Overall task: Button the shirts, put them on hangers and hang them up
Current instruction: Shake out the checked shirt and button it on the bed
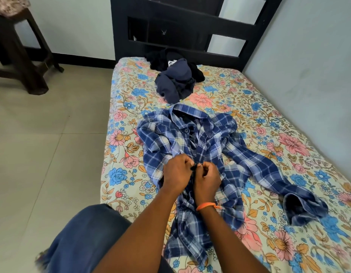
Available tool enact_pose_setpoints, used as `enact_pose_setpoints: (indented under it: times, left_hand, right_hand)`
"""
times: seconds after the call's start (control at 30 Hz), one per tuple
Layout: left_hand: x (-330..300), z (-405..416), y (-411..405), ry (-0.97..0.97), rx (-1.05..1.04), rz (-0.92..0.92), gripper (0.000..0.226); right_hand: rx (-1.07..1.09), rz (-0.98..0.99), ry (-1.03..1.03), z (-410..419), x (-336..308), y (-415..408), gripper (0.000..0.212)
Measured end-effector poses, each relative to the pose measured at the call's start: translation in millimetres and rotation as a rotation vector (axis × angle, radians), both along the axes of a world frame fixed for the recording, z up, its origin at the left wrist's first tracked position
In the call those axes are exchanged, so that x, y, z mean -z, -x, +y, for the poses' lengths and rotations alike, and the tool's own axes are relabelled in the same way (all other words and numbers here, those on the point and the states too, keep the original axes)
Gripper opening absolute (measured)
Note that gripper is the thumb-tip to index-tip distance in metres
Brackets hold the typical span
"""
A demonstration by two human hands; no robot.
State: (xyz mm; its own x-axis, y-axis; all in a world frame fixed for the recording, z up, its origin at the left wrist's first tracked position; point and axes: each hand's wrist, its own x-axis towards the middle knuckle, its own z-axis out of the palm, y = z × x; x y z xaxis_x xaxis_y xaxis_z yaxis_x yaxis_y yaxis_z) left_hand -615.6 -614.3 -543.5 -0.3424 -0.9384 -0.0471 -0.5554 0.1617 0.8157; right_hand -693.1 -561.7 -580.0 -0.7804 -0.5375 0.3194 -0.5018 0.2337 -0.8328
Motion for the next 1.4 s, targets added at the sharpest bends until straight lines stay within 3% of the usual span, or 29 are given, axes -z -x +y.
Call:
enact_pose_setpoints:
  times: [0.2, 0.3, 0.5, 0.83, 1.0, 1.4]
  left_hand:
    - [0.6, 9.8, -10.4, -0.086, -0.032, 0.131, 0.013]
    - [-0.1, 12.6, -13.4, -0.087, -0.033, 0.143, 0.013]
    - [-0.4, 18.0, -15.1, -0.08, -0.05, 0.121, 0.013]
    - [3.5, 13.0, -14.1, -0.087, -0.051, 0.121, 0.018]
    - [6.1, 14.1, -12.7, -0.077, -0.059, 0.102, 0.014]
    - [1.7, 17.2, -9.5, -0.019, -0.087, 0.081, 0.013]
  right_hand:
    - [-0.093, 0.029, -0.031, 14.5, 1.2, -13.9, 0.014]
    - [-0.113, -0.055, 0.016, 21.3, 0.5, -16.6, 0.008]
    - [-0.089, -0.21, 0.068, 25.6, 0.8, -18.7, 0.007]
    - [-0.136, -0.271, 0.088, 27.5, -0.6, -18.7, 0.003]
    - [-0.136, -0.457, 0.102, 30.1, -10.2, -12.1, 0.011]
    - [-0.161, -0.652, 0.13, 26.0, -25.1, -8.3, 0.006]
